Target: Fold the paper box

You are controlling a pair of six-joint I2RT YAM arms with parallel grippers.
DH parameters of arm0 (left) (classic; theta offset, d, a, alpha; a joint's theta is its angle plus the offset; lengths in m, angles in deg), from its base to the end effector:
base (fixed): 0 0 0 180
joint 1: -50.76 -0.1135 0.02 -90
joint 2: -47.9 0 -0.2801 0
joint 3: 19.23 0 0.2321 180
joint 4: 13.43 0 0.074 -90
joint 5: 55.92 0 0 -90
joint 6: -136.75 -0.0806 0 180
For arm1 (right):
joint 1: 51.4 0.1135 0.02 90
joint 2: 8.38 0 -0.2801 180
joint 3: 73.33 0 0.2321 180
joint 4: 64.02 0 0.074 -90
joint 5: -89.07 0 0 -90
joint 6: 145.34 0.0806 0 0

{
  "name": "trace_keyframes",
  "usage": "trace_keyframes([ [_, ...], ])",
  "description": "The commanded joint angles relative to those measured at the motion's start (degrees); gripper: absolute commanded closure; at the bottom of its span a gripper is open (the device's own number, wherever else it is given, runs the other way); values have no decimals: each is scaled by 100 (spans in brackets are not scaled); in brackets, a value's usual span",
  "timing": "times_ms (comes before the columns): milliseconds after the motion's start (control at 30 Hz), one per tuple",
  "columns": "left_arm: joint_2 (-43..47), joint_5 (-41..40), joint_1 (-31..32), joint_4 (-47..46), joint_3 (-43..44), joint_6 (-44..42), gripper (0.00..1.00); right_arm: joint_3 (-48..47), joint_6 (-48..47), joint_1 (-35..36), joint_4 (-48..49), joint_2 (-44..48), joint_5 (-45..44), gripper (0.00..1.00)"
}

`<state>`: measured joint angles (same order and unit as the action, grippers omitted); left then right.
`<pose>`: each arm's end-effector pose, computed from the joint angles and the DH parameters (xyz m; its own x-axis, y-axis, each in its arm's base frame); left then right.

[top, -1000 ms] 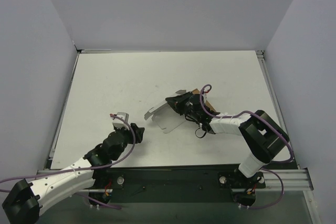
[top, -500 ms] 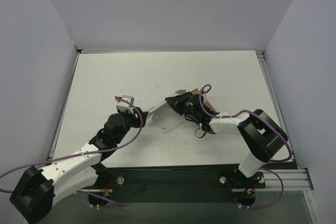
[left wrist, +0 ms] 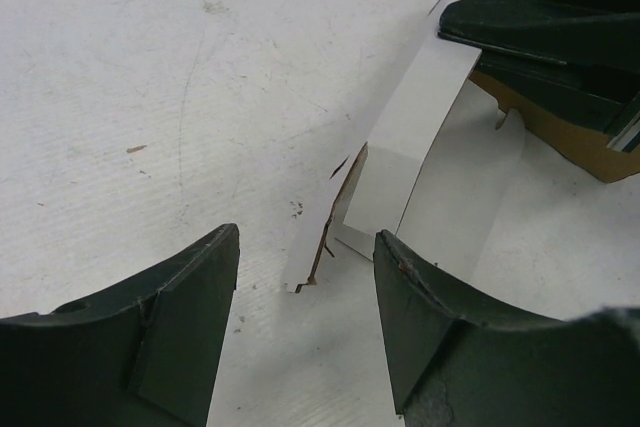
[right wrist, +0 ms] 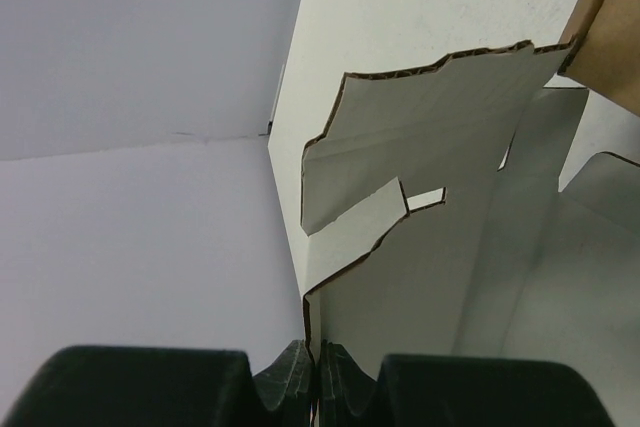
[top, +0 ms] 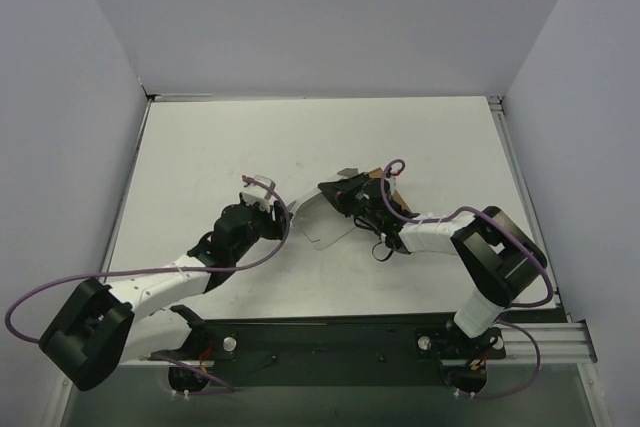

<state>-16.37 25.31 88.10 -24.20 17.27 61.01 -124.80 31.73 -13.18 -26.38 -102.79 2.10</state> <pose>0.2068 -0.1423 0.2128 -0.3444 -0.0435 -0.9378 0.4114 0.8909 -0.1924 0.2843 0.2293 0.2204 -0.6620 0.7481 -0.0460 0.0388 0.0955 0.9947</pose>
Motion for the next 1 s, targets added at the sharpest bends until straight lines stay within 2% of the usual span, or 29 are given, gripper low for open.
trace_keyframes([
  [0, -313, 429, -16, -667, 353, -160, 34, -16, -111, 81, 205, 46, 110, 100],
  [267, -613, 473, -16, -773, 573, -380, 34, -7, -137, 72, 205, 37, 145, 100],
  [633, -1316, 1123, 19, -1212, 793, -1391, 36, -7, -93, 72, 275, 10, 251, 100],
  [800, -1334, 667, 194, -1694, 503, -1891, 35, -33, -93, 72, 275, -7, 260, 100],
  [967, -1535, 78, 624, -2231, 493, -2610, 35, -51, -32, 72, 345, -86, 312, 100],
])
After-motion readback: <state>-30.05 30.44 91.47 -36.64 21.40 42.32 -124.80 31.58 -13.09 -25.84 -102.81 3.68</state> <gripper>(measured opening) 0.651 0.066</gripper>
